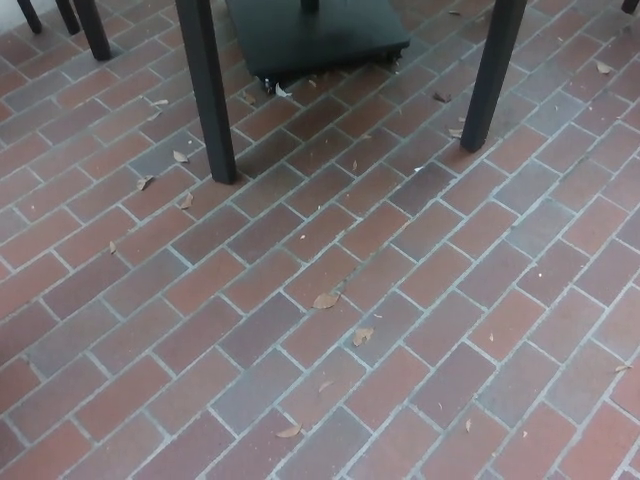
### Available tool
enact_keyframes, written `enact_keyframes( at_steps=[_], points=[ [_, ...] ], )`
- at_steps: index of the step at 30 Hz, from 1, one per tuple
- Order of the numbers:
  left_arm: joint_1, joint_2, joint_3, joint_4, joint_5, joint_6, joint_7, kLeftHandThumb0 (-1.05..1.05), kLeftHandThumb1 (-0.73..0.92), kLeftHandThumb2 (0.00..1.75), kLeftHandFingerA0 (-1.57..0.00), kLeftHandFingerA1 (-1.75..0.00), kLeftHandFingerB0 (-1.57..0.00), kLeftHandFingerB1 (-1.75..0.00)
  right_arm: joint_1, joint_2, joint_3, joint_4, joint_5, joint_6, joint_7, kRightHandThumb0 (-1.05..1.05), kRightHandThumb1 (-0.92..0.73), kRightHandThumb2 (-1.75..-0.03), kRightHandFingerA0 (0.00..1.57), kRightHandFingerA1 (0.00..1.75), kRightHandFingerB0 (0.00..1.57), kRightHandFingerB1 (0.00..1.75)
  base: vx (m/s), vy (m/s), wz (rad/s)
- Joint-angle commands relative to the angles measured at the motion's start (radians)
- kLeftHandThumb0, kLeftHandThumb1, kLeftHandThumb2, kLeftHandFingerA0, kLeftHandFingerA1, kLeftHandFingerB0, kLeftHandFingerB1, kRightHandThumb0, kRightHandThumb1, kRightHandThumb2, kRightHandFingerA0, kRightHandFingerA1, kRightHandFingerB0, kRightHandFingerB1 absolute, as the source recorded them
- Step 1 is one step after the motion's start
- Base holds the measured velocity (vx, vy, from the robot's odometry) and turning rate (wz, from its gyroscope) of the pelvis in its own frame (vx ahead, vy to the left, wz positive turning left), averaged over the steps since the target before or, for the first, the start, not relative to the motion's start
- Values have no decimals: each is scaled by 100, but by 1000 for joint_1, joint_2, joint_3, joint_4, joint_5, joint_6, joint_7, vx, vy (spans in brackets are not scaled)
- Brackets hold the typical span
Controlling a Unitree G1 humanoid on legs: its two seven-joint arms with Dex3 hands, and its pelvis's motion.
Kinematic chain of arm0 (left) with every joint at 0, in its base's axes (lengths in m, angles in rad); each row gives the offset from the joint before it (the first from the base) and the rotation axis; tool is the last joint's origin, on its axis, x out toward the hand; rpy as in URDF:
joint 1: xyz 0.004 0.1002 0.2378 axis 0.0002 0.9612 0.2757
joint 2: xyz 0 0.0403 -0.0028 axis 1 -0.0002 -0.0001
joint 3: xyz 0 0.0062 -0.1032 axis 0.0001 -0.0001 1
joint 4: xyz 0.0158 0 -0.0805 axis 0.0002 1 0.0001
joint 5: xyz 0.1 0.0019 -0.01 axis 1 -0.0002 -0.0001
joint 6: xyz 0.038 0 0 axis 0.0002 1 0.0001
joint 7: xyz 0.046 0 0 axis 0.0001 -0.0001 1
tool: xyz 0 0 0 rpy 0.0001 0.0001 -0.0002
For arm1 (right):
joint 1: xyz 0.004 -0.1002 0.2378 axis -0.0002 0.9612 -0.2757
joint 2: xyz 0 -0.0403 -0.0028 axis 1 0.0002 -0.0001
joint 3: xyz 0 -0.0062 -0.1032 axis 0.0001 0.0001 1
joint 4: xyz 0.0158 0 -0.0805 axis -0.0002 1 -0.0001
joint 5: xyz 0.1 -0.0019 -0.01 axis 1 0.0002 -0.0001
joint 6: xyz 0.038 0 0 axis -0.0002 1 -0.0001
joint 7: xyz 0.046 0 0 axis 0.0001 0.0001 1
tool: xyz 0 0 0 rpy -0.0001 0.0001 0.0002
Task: The robot walks towards a desk kept outside and uses its right hand to pick up two emotional support dumplings one after the other and puts it in a container kept in front of it on the desk
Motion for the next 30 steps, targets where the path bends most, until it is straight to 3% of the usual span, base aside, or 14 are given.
enact_keyframes(
  at_steps=[1, 23, 30],
  points=[
    [-4, 12, 16, 27, -35, -70, 14, -19, 65, 58, -81, -77, -75, -58, 0, -12, -15, 25, 38, -80, 7, 9, -64, -97, 60, 55, 55, 47, 0, 0, 0],
    [0, 15, 8, 49, -45, -72, 13, -24, 60, 57, -82, -76, -78, -58, 1, -23, -2, 64, 47, -127, 7, 10, -65, -98, 58, 57, 52, 47, 12, -3, -1],
    [-1, 17, -1, 51, -43, -75, 17, -22, 65, 58, -83, -76, -78, -57, -2, -21, -3, 58, 58, -116, 3, 8, -67, -93, 57, 55, 53, 47, 246, 250, 7]
  ],
)
